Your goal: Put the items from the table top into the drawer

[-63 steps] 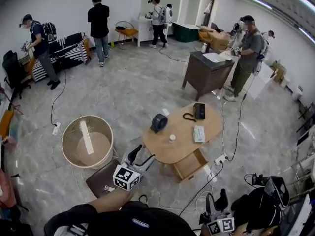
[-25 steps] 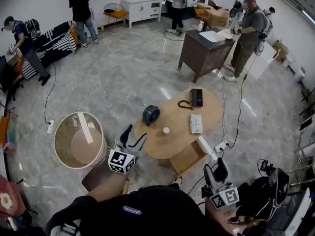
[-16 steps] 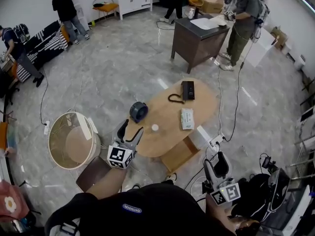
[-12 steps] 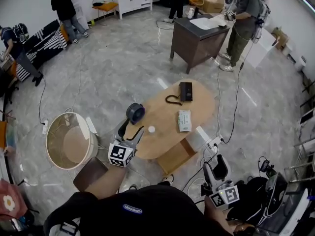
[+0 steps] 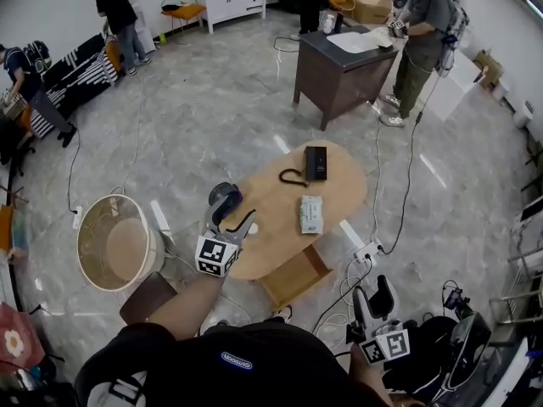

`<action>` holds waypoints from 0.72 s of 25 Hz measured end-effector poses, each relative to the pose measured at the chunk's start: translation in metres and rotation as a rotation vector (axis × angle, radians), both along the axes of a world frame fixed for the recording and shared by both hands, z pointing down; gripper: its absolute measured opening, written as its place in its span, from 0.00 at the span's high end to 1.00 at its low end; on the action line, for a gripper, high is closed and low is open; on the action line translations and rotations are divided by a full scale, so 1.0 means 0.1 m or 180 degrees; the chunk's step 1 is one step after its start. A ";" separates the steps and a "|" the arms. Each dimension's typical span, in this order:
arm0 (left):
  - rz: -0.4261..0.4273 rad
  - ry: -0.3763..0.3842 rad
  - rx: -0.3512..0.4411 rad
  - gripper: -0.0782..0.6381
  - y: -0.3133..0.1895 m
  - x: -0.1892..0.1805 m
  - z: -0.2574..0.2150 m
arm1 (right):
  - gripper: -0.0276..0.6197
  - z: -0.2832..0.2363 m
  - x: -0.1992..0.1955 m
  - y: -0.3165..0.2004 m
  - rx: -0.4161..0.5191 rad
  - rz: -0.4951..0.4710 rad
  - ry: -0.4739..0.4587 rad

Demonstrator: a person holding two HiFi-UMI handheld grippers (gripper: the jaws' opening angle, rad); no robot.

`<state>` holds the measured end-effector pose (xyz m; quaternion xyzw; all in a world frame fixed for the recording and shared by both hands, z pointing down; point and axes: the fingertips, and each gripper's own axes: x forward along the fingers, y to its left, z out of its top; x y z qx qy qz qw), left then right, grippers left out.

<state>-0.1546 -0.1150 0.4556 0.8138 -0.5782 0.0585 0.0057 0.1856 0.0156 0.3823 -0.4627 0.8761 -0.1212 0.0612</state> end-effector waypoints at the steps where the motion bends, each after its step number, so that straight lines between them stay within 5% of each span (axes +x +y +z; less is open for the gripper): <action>1: -0.0008 -0.0006 -0.0008 0.49 -0.06 0.04 0.03 | 0.49 0.01 0.02 -0.05 0.0012 -0.0013 0.0009; 18: 0.0015 -0.0018 -0.0312 0.49 -0.43 0.73 0.49 | 0.49 0.53 0.12 -0.76 -0.0044 -0.0456 0.0156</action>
